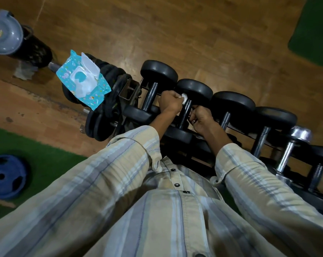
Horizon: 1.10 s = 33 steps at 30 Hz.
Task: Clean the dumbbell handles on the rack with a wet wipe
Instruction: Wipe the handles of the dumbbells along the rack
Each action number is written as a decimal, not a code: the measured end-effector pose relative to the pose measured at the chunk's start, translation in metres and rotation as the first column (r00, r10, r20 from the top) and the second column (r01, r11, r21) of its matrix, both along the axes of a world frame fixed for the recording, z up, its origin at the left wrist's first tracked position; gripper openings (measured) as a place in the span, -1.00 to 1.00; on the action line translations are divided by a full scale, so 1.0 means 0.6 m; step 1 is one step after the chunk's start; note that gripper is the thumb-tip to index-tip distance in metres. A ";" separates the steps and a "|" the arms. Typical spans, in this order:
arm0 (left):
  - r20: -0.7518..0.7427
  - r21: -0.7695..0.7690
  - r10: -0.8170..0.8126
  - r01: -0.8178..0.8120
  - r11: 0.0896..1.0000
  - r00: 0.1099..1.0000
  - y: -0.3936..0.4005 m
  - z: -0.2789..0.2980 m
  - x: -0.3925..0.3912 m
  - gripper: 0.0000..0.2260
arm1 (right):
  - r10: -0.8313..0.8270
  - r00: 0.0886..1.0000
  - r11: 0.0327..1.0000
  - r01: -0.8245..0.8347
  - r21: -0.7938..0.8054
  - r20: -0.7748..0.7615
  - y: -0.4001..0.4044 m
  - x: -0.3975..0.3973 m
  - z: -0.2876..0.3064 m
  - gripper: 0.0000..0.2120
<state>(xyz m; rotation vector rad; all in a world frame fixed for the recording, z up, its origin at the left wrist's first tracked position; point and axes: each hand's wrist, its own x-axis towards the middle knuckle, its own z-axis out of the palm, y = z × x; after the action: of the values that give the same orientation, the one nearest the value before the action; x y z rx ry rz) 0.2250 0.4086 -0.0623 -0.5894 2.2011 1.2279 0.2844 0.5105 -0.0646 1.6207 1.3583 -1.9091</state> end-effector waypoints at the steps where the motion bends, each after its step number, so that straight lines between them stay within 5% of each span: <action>1: -0.004 -0.005 -0.024 0.024 1.000 1.000 -0.002 -0.001 0.000 -0.78 | -0.016 1.000 1.000 0.016 0.021 -0.001 0.002 0.002 0.002 -0.54; 12: -0.141 0.013 -0.444 0.450 0.893 0.885 -0.005 0.061 0.034 -0.97 | -0.020 0.995 0.985 0.037 0.171 -0.099 0.013 0.040 0.050 -0.45; 17: -0.222 0.054 -0.475 0.497 0.866 0.851 0.007 0.073 0.051 -0.92 | -0.050 0.982 0.992 0.070 0.105 -0.182 0.016 0.090 0.094 -0.62; 25: -0.239 0.142 -0.512 0.552 0.822 0.825 0.038 0.097 0.095 -0.79 | -0.138 0.953 0.942 0.211 0.261 -0.271 0.041 0.148 0.135 -0.84; 33: -0.187 0.304 -0.378 0.419 0.856 0.907 0.083 0.108 0.147 -0.79 | -0.285 0.901 0.884 0.379 0.273 -0.328 0.071 0.230 0.159 -0.87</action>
<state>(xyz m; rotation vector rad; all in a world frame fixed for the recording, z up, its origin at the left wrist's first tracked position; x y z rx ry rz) 0.3134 0.4581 0.0023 0.0863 2.0001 1.3898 0.4224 0.5533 0.0307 1.9058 1.6779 -2.2804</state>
